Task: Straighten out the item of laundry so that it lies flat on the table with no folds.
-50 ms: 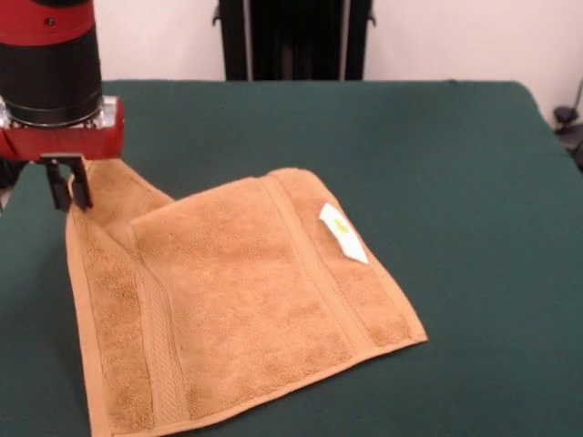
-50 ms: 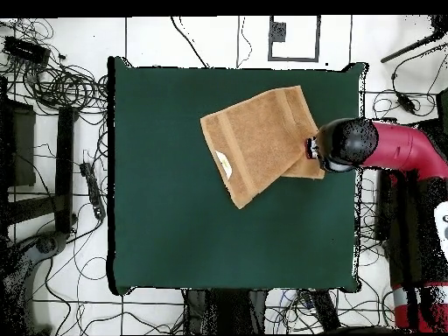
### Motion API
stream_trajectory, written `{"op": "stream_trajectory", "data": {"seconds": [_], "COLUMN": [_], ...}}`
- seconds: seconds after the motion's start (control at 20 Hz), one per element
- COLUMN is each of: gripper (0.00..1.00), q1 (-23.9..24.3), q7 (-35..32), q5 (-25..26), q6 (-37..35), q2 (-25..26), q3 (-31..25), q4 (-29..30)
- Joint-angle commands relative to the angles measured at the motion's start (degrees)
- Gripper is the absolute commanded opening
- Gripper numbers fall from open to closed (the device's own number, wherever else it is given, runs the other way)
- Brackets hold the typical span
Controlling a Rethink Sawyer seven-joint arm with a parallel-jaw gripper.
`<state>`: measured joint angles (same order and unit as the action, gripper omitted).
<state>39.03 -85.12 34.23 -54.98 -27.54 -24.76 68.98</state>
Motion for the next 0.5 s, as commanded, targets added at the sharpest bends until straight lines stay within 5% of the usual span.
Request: {"op": "stream_trajectory", "data": {"seconds": [0.05, 0.1, 0.5], "gripper": [0.0, 1.0, 1.0], "q1": [-0.96, -0.79, -1.79], "q7": [16.31, 16.81, 14.34], "q5": [0.95, 1.33, 1.52], "q6": [0.36, 1.58, 0.69], "q2": [0.21, 0.12, 0.5], "q3": [-5.91, -6.19, -5.16], "q4": [3.89, 4.27, 3.42]}}
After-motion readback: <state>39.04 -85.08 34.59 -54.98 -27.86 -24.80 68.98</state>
